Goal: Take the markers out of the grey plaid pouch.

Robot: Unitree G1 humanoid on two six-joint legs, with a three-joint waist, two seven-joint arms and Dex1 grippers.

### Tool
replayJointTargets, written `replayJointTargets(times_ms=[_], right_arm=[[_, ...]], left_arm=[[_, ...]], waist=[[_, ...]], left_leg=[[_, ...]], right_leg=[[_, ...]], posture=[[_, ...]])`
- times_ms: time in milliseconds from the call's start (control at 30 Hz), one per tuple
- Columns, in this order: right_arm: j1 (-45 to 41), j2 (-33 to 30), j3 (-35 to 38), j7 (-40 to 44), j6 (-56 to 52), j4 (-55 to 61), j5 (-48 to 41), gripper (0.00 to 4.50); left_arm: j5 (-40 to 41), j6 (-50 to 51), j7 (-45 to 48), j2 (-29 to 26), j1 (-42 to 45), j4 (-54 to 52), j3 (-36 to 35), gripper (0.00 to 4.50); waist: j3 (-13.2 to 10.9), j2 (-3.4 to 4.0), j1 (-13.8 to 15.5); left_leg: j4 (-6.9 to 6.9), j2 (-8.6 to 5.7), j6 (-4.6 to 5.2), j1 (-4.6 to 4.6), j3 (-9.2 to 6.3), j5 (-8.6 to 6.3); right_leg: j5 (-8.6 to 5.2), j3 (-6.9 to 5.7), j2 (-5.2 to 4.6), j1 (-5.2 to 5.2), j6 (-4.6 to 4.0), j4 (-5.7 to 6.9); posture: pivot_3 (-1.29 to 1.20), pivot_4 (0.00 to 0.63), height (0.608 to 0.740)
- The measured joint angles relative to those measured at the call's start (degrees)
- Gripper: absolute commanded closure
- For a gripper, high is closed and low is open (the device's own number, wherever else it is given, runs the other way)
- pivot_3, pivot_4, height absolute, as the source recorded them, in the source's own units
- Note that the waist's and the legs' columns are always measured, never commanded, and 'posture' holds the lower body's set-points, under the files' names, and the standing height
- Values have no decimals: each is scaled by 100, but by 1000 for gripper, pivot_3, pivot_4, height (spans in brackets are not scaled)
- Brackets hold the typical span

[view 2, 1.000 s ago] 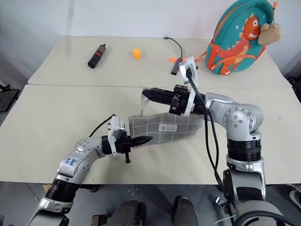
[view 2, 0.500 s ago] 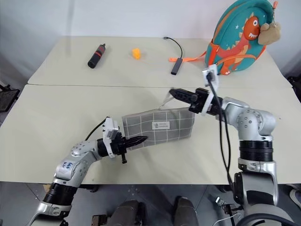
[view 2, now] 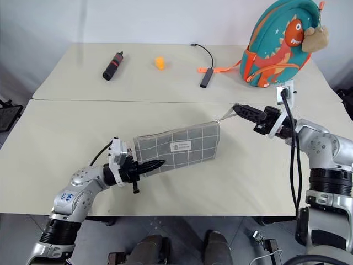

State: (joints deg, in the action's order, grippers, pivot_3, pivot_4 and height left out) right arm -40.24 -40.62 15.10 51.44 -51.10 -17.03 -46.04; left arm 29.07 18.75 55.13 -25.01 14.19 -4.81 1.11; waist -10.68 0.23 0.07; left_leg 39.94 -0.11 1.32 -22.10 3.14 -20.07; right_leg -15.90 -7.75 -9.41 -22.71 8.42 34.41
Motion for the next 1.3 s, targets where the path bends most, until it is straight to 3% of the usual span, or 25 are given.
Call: replayJointTargets(times_ms=[100, 167, 433, 567, 667, 867, 967, 1167, 1300], right_arm=[[72, -2, 1, 10, 82, -6, 6, 4485], [68, 1, 75, -33, 43, 27, -49, 4113], [968, -609, -131, 920, 673, 729, 432, 1648], [1546, -1185, -347, 1931, 1247, 773, 777, 1648], [2062, -1706, -363, 2474, 2218, 158, 1391, 1648], [2023, -2119, 97, 2426, 2928, -964, 1815, 1648], [1761, -2285, 565, 2275, 2879, -1005, 1718, 2258], [1438, -2379, 591, 2397, 2486, 213, 1379, 4304], [547, -2226, -266, 2466, 2149, 1666, 1192, 4409]], left_arm=[[-6, -11, 88, 2, 82, 80, 29, 4500], [-8, -11, 110, 21, 140, 118, 54, 4500], [-39, -123, 386, 42, 375, 440, 105, 4500], [-83, -249, 540, 44, 429, 600, 130, 4500], [-249, -641, 745, 95, 593, 789, 224, 4500], [-782, -1529, 894, 490, 980, 1260, 665, 4500], [-972, -1880, 847, 778, 1135, 1540, 772, 4500], [-1136, -2177, 871, 982, 1236, 1888, 890, 4500], [-1189, -2263, 877, 1109, 1277, 1981, 961, 4500]], waist=[[0, 0, -8], [0, 0, -5], [0, 0, 145], [0, 0, 140], [0, 0, 163], [2, 10, 119], [2, 12, 113], [2, 13, 126], [0, 18, 114]], left_leg=[[0, 0, 0, 0, 1, 0], [0, 0, 0, 0, 0, 0], [0, -4, 0, -2, 1, 0], [1, -5, 2, -2, 3, 0], [1, -8, 6, 1, 3, 0], [1, -4, 11, 5, 17, 1], [2, -1, 12, 5, 19, 1], [7, -2, 12, 4, 16, 1], [8, 3, 10, 3, -3, 0]], right_leg=[[0, 0, 0, 0, 0, 0], [0, 1, 0, 0, 0, 0], [2, -1, 0, 3, 4, -11], [5, 0, 0, 5, 9, -17], [9, -4, -1, 16, 16, -28], [15, 3, 0, 16, 26, -35], [15, 4, 1, 16, 26, -35], [16, 6, -1, 16, 26, -34], [17, 4, 2, 13, 25, -34]], posture=[[0, 150, 740], [0, 150, 740], [0, 150, 740], [0, 150, 740], [0, 150, 740], [0, 150, 740], [0, 150, 740], [0, 150, 740], [0, 150, 740]])
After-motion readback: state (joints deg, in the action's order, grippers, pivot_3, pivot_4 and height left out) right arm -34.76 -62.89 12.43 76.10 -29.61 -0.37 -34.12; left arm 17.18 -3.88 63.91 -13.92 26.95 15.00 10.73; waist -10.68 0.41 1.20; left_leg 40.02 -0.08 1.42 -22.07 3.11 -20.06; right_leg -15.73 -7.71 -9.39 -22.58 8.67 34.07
